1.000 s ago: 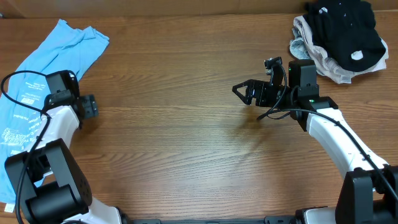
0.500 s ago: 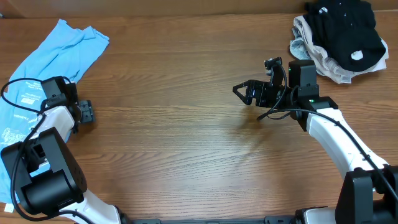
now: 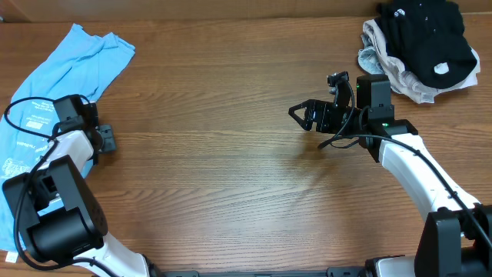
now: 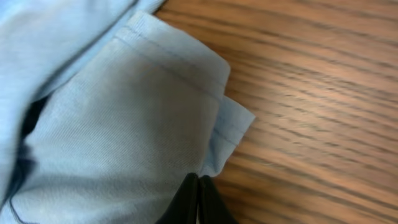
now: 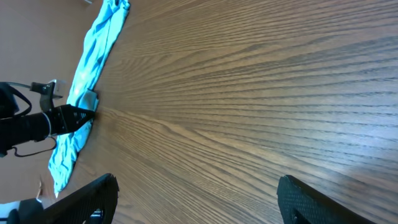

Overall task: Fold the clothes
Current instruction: 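Lift and drag the blue T-shirt toward the table center with left gripper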

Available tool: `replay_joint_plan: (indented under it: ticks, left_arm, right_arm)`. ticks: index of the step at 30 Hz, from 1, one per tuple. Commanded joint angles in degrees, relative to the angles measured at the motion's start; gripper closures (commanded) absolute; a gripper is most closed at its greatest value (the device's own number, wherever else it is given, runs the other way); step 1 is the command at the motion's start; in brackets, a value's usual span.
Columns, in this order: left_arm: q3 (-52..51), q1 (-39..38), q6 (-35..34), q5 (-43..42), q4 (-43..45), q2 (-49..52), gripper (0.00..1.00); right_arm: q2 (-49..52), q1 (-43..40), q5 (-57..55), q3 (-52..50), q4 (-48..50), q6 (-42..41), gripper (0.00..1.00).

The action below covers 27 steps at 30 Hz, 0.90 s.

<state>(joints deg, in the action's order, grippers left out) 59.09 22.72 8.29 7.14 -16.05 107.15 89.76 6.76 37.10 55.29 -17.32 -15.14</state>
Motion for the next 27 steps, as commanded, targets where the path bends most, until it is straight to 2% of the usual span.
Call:
replay_joint_plan:
  ticks: [1,6,13,15,21,27]
  left_arm:
    - [1.42,-4.85,-1.46,-1.01,-0.09,0.94,0.96]
    - [6.82,-13.53,-4.11,-2.51,-4.42,0.94,0.96]
    - [20.02,-23.82,-7.37,-19.80,-11.47,0.94,0.96]
    - [24.02,-27.32,-8.61,-23.67,-11.76,0.94,0.96]
    - [30.88,-36.06,-9.62,-24.57,-9.35,0.94,0.96]
    - [31.47,-43.76,-10.08,-24.57,1.16,1.11,0.96]
  right_arm:
    - [-0.04,0.04,-1.09,1.03,0.11,0.07,0.16]
    - [-0.04,-0.11,-1.07,1.03,0.13,0.09,0.18]
    - [-0.04,-1.31,-1.03,1.05,0.07,-0.26,0.21]
    - [-0.07,-3.13,-1.01,1.05,-0.13,-2.71,0.21]
    - [-0.07,-8.24,1.88,1.05,-3.28,-3.13,0.21]
    - [-0.07,-11.13,1.92,1.05,-7.02,-2.43,0.22]
